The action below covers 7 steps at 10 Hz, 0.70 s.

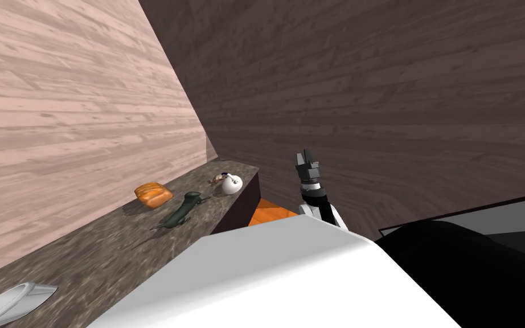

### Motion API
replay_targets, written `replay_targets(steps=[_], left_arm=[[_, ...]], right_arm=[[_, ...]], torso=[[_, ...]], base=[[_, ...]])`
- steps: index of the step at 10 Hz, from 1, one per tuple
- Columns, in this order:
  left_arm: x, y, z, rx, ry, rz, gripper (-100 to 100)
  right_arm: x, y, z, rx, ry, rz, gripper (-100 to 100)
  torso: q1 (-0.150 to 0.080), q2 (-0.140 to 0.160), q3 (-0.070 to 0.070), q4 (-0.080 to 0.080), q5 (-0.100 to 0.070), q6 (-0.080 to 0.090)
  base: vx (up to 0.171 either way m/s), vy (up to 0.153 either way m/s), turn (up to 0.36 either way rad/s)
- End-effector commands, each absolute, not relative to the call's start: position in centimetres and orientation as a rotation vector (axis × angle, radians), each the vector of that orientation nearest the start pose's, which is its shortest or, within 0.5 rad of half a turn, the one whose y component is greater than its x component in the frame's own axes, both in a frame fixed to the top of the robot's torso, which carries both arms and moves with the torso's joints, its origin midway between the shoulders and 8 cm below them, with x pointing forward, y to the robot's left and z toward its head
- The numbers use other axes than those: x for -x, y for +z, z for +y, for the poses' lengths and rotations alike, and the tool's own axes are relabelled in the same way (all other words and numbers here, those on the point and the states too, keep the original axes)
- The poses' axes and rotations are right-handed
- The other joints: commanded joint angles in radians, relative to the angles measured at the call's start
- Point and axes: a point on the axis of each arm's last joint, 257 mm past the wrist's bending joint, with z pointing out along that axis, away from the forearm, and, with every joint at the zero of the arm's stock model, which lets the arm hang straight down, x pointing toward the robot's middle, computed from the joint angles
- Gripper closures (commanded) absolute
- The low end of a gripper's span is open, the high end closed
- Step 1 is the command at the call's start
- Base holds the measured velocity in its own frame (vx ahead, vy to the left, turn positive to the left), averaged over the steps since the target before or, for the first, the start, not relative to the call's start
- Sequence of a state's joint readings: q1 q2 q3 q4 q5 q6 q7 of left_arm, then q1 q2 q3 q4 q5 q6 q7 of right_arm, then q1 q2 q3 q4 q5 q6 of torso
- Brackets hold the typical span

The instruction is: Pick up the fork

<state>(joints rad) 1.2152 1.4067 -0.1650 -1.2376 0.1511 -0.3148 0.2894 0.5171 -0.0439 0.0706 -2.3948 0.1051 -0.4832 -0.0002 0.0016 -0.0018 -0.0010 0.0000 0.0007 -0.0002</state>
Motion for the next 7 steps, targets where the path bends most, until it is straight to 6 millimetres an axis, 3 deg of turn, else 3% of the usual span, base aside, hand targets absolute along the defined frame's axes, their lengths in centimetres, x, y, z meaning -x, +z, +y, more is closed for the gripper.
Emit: replay_targets(steps=[1, 2, 6, 7], left_arm=[[6.25, -35.23, 70.48, 1.202, 0.235, 2.507, -100], [6.32, -35.28, 70.46, 1.202, 0.236, 2.507, 100], [6.33, -35.25, 70.48, 1.202, 0.236, 2.507, 100], [6.34, -35.25, 70.48, 1.202, 0.236, 2.507, 0]], right_arm=[[-32.55, 6.33, -23.66, -0.505, 1.319, 0.649, 0], [-32.55, 6.33, -23.66, -0.505, 1.319, 0.649, 0], [-32.55, 6.33, -23.66, -0.505, 1.319, 0.649, 0], [-32.55, 6.33, -23.66, -0.505, 1.319, 0.649, 0]], torso=[[0.000, 0.000, 0.000, 0.000, 0.000, 0.000], [-0.001, 0.000, 0.000, 0.000, 0.000, 0.000], [0.004, 0.001, 0.001, 0.001, 0.004, 0.001], [0.005, 0.001, 0.001, 0.001, 0.004, 0.001]], base=[[0.009, 0.013, -0.005], [0.000, 0.000, 0.000], [0.000, 0.000, 0.000], [0.000, 0.000, 0.000]])
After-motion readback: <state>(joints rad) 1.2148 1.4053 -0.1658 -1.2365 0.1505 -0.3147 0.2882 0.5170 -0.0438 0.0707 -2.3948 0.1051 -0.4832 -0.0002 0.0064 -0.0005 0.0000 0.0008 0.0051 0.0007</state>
